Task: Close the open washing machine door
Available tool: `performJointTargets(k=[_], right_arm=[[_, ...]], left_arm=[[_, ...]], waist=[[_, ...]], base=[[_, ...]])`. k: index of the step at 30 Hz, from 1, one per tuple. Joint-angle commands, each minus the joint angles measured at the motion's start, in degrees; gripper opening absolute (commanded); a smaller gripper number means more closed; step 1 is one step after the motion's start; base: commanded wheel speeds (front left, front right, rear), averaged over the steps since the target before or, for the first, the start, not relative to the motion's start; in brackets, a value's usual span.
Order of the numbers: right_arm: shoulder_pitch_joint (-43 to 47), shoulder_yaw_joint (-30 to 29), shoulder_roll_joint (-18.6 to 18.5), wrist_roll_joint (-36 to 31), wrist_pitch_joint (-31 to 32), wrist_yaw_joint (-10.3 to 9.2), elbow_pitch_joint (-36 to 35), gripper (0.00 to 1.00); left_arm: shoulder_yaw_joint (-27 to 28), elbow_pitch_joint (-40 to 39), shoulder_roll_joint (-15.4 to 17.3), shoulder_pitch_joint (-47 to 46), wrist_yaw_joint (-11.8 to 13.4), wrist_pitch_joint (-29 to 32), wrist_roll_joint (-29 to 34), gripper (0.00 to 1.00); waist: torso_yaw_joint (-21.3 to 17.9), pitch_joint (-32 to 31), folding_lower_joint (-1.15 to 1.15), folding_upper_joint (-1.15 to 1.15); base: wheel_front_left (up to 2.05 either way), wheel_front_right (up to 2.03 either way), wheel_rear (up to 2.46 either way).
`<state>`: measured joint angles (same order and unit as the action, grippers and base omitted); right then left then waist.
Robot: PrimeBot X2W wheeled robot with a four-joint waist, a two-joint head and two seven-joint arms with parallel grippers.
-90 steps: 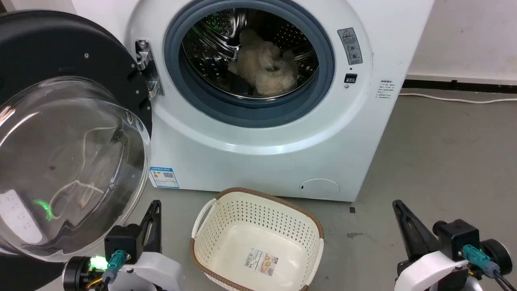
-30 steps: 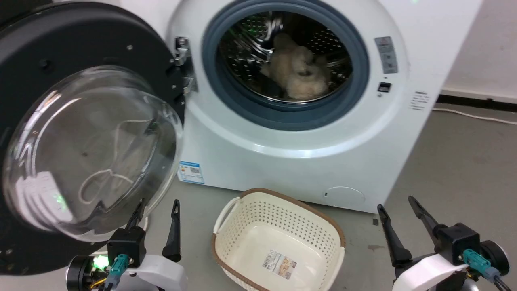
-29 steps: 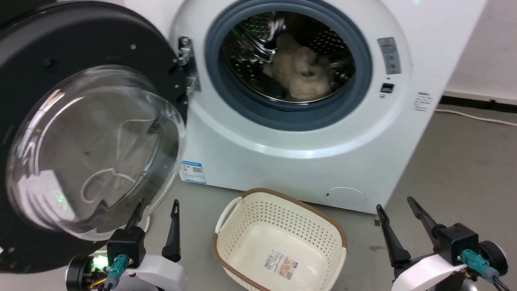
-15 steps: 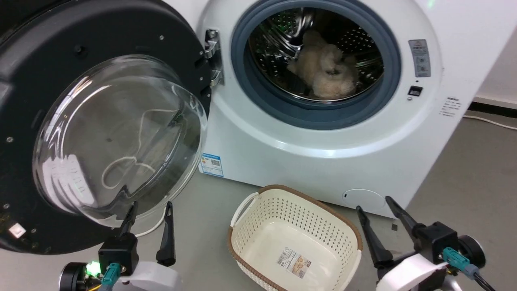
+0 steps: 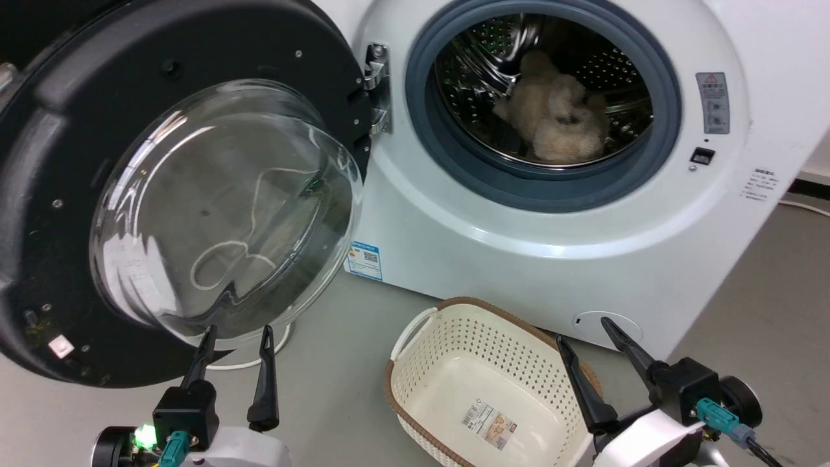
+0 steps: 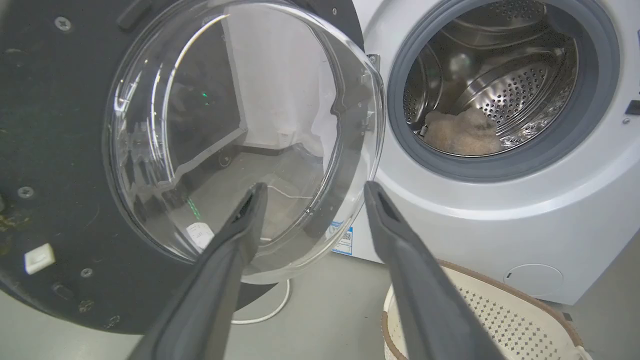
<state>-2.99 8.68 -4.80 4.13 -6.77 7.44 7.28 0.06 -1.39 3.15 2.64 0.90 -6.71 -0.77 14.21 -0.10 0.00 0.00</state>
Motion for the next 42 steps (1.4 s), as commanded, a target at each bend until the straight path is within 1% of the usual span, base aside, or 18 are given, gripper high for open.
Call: performJointTargets(k=[1, 42], right_arm=[[-0.8, 0.3, -0.4, 0.5, -0.5, 0.02, 0.4, 1.0], [-1.5, 4.2, -0.5, 2.4, -5.4, 0.04, 4.1, 1.0]], left_arm=[[0.0, -0.2, 0.2, 0.8, 0.1, -0.6, -0.4, 1.0], [0.9, 0.6, 0.4, 2.0, -0.1, -5.5, -1.0, 1.0]], waist=[[0.4, 0.0, 0.0, 0.0], [10.4, 0.2, 0.0, 0.0]], base=[[0.0, 0.0, 0.0], [0.0, 0.0, 0.0]])
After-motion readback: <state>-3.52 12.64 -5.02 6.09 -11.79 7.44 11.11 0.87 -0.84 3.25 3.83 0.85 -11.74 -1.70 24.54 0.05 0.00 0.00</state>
